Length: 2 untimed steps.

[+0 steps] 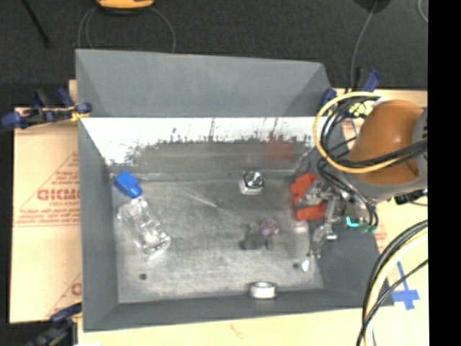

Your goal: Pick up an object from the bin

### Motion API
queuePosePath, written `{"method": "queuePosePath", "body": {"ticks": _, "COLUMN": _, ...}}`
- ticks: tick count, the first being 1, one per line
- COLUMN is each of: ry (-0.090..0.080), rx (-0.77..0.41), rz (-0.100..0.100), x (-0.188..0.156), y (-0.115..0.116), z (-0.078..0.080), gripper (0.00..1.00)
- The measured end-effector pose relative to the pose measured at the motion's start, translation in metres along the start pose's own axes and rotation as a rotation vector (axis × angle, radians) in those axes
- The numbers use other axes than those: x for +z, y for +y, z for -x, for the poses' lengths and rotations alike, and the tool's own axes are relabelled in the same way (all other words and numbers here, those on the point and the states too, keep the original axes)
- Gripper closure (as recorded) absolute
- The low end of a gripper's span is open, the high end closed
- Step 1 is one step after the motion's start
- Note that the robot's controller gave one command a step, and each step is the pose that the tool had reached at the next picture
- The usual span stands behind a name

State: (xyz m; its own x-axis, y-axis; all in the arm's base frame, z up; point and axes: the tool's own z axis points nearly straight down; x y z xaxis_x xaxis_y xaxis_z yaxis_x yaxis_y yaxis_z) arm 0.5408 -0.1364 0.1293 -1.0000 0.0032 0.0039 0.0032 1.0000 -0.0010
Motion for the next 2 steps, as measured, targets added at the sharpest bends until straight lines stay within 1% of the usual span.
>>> {"method": "queuePosePath", "body": {"ticks": 1, "ry": -0.013, "rx": -0.058, "rz": -0.004, "x": 0.057, "y": 0.048, "z": 0.025, "gripper": 0.0}}
{"method": "queuePosePath", "body": {"ticks": 2, "ry": -0.011, "rx": -0.119, "rz": 0.0, "x": 0.027, "y": 0.086, "z": 0.026, "gripper": 0.0}}
